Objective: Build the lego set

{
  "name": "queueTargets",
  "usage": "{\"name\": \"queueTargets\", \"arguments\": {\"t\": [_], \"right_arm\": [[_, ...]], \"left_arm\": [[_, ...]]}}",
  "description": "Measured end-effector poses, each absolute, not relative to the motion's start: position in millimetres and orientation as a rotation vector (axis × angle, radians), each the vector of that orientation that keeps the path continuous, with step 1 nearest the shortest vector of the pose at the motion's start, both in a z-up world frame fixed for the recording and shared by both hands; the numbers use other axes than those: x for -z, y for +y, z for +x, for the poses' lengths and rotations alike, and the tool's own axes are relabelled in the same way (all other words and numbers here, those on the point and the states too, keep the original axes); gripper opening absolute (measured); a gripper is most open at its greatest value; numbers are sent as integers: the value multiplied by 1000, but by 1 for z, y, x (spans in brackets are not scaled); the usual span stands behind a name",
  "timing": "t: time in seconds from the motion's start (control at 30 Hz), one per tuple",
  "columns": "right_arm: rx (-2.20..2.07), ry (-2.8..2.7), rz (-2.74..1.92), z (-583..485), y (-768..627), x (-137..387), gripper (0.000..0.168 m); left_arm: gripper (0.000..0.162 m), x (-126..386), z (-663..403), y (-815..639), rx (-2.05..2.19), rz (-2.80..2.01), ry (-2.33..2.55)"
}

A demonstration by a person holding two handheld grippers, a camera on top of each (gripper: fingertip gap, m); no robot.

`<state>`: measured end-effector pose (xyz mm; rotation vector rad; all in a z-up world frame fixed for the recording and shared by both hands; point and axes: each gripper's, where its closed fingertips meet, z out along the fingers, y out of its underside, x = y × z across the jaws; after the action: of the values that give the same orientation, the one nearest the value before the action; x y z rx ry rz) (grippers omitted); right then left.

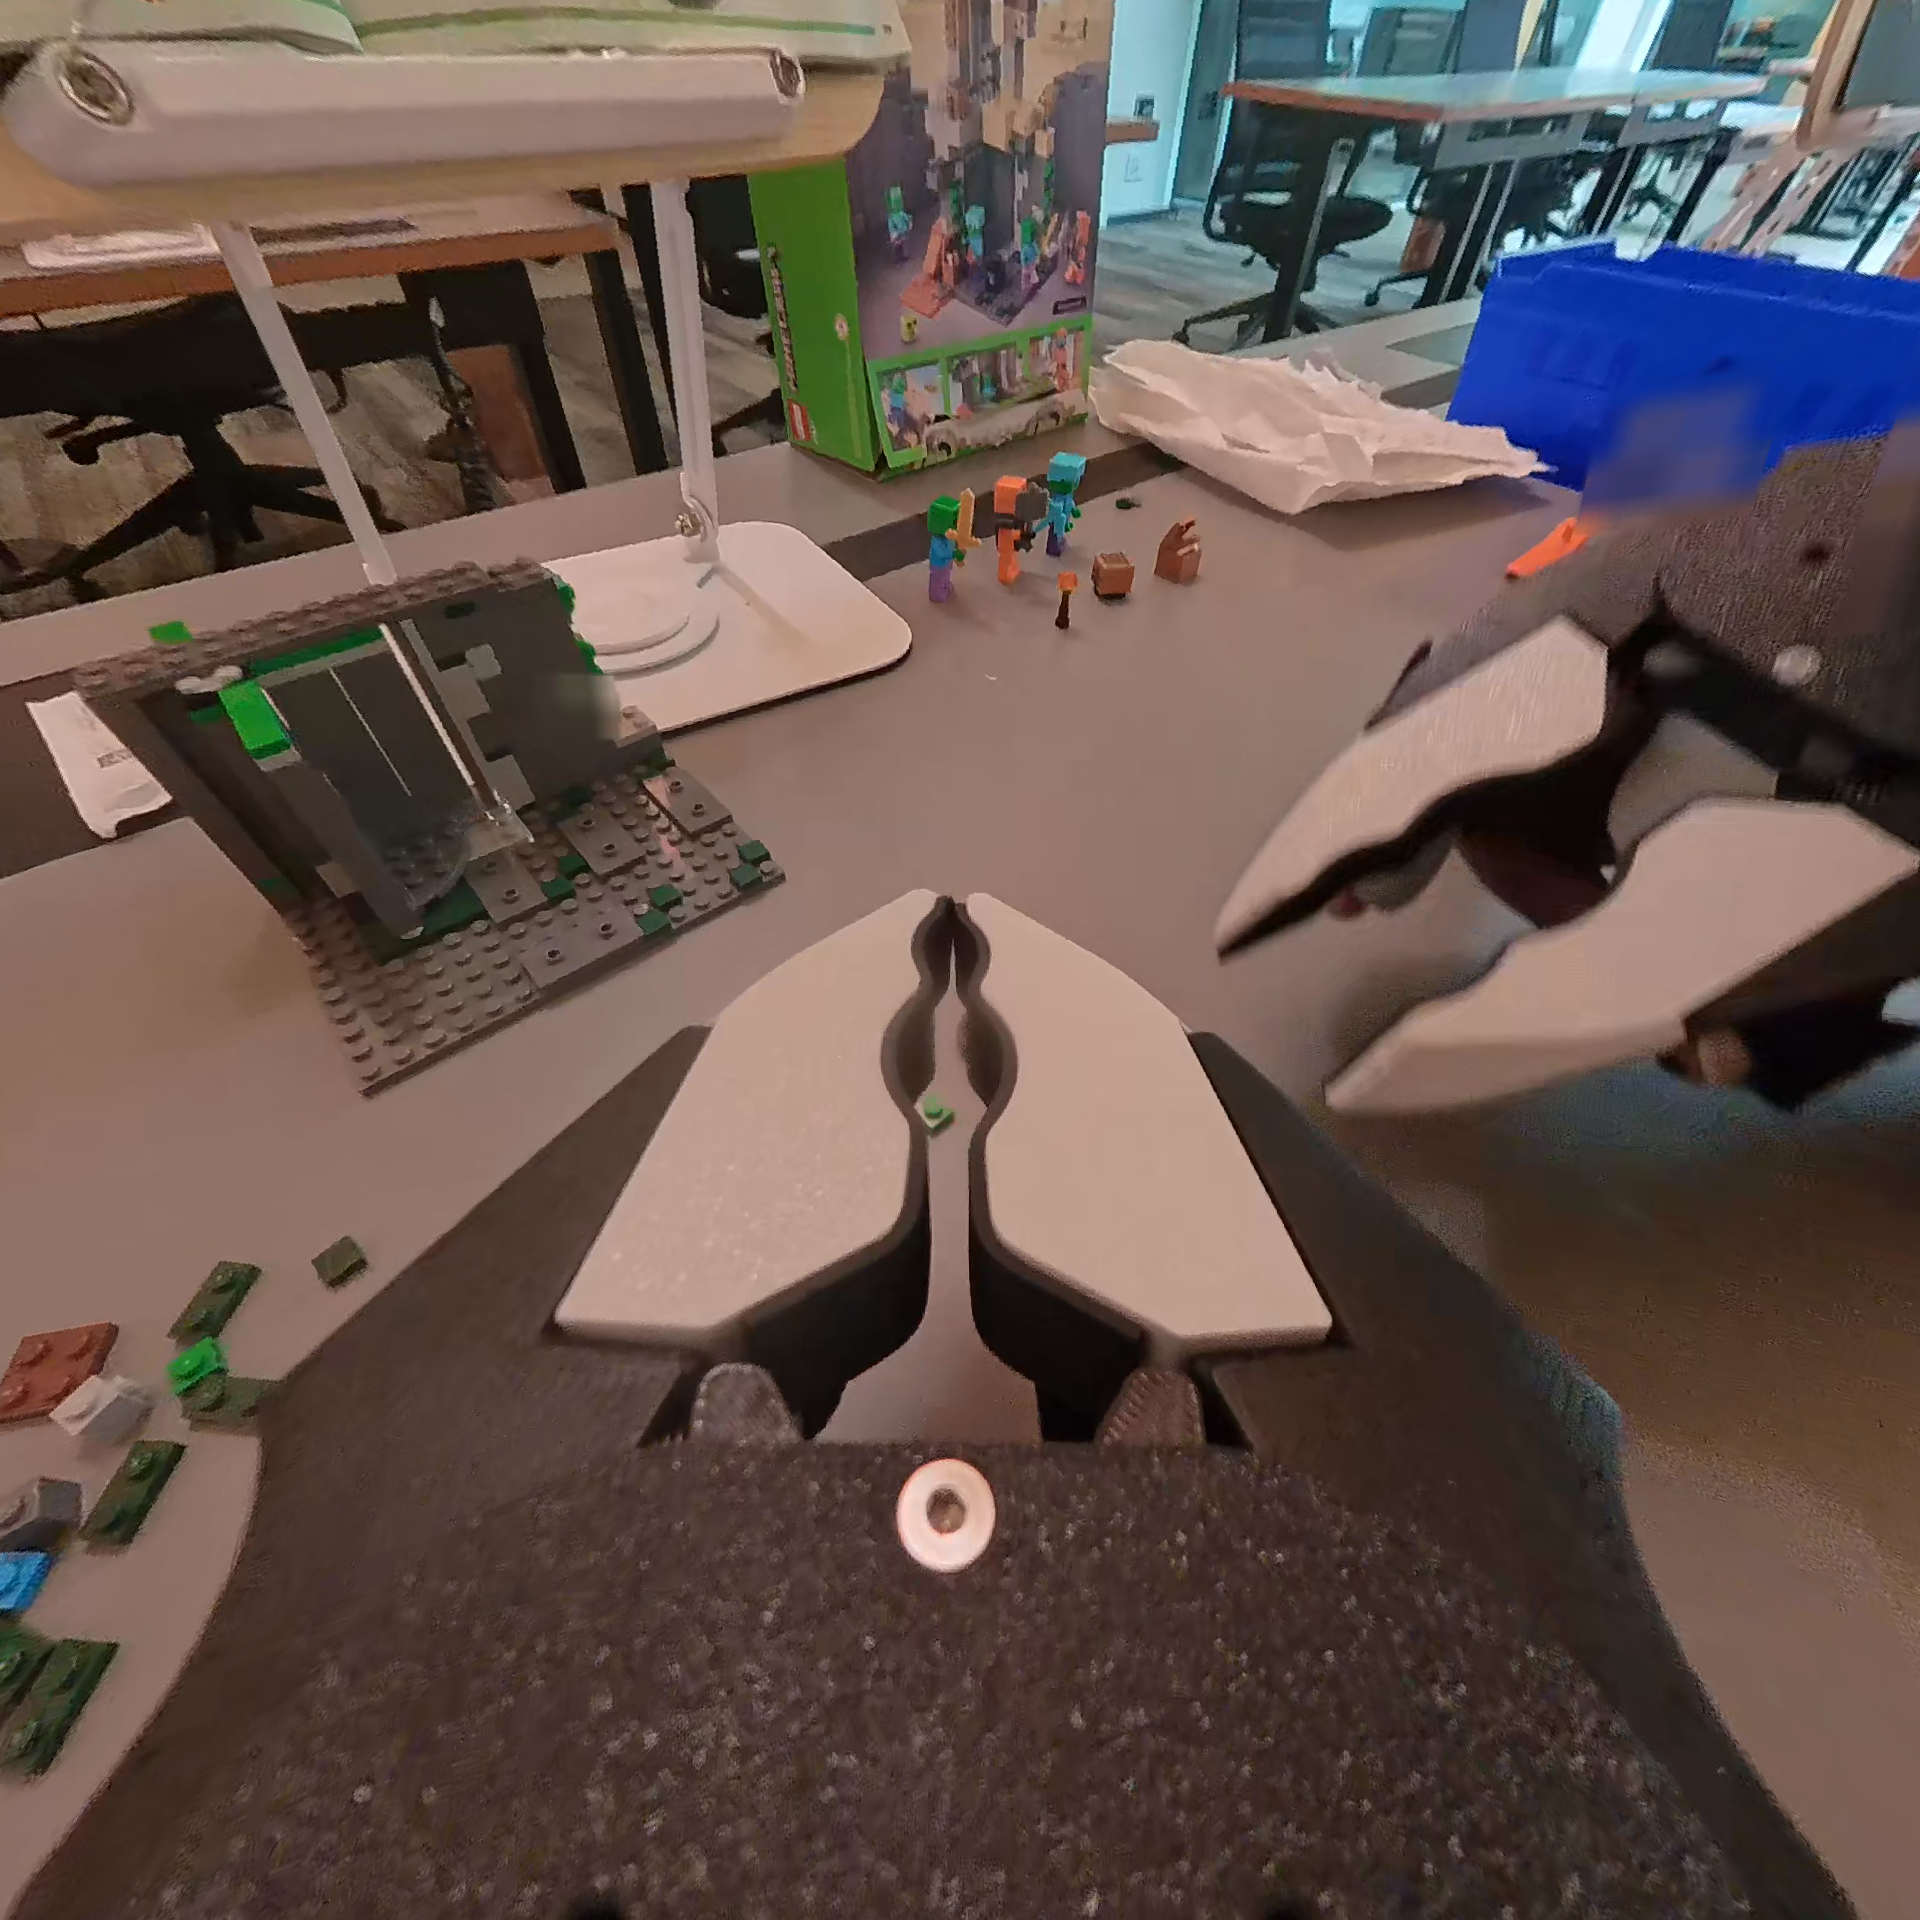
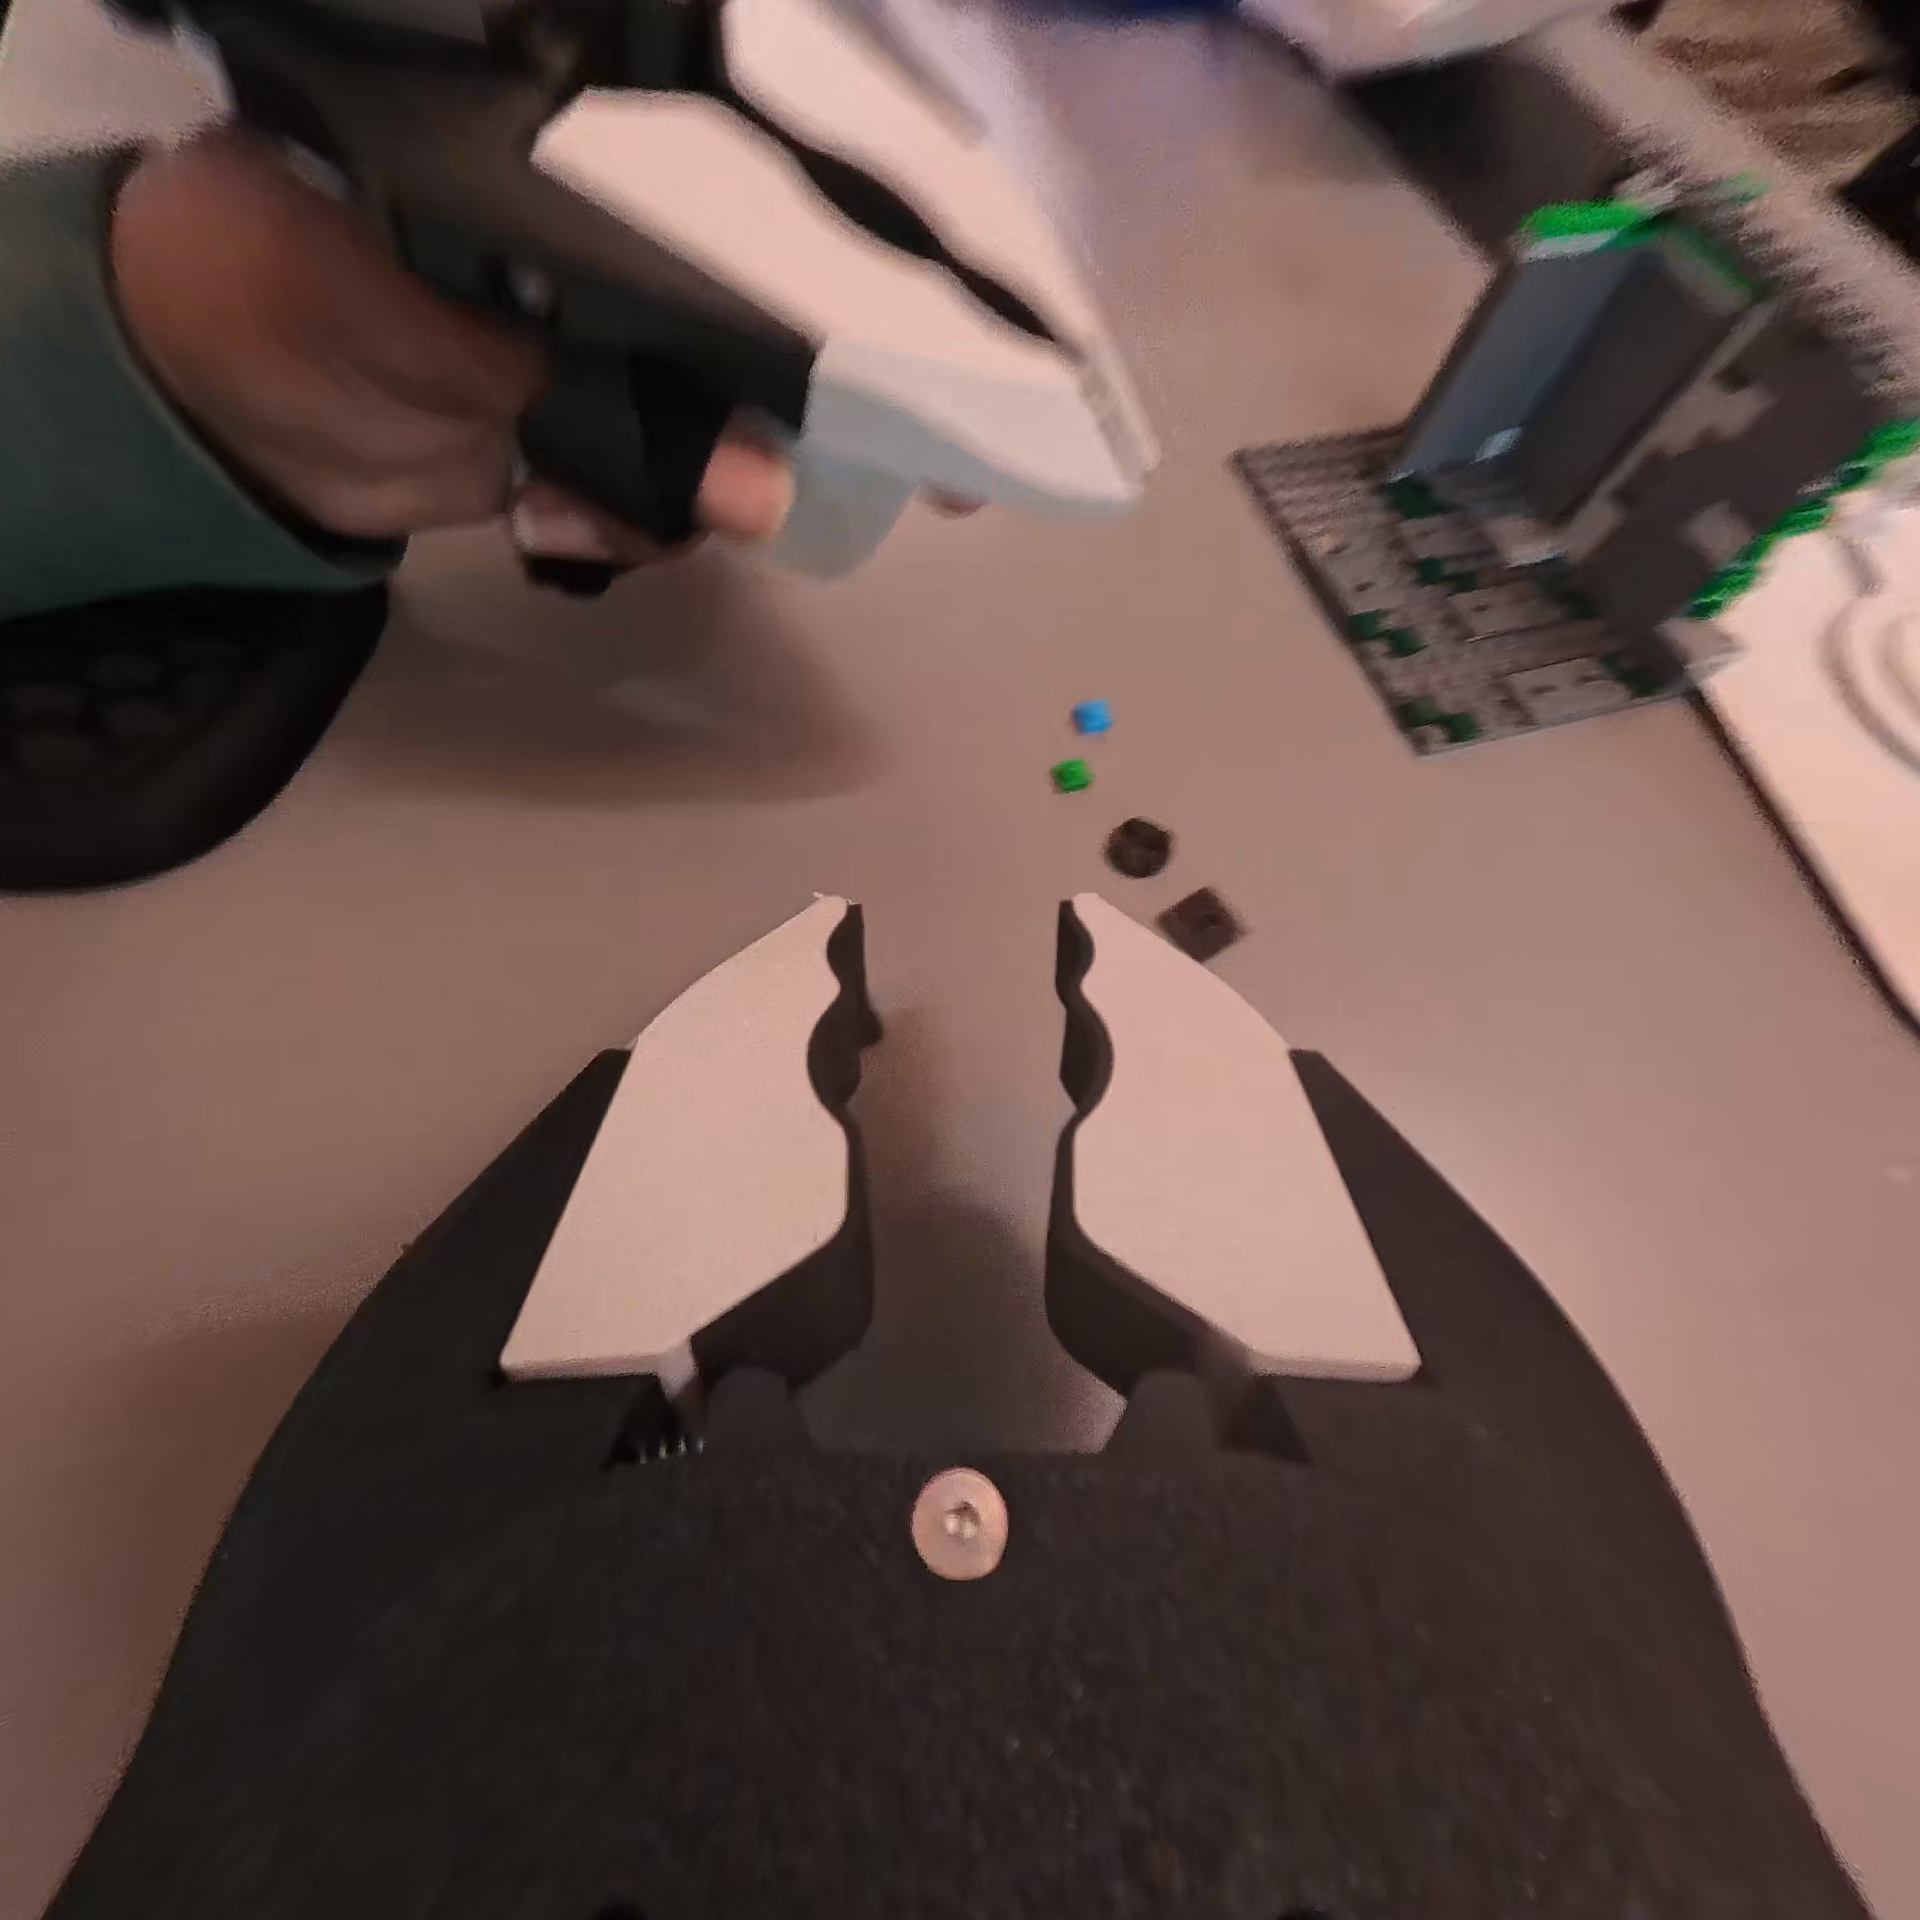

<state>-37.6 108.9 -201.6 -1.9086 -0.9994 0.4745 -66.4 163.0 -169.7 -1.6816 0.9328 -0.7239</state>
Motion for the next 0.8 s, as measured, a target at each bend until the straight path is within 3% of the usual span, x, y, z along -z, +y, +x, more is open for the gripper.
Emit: {"name": "queueTargets", "arguments": {"t": [0.03, 0.33, 0.8], "right_arm": [[-471, -942, -1883, -32, 115, 195, 36], [-414, -591, -1869, 30, 153, 189, 36], [-390, -518, -1854, 47, 157, 181, 27]], "left_arm": [[0, 172, -66, 163, 717, -1691, 945], [4, 191, -60, 158, 686, -1740, 1038], [7, 191, -61, 179, 592, -1794, 1283]]}}
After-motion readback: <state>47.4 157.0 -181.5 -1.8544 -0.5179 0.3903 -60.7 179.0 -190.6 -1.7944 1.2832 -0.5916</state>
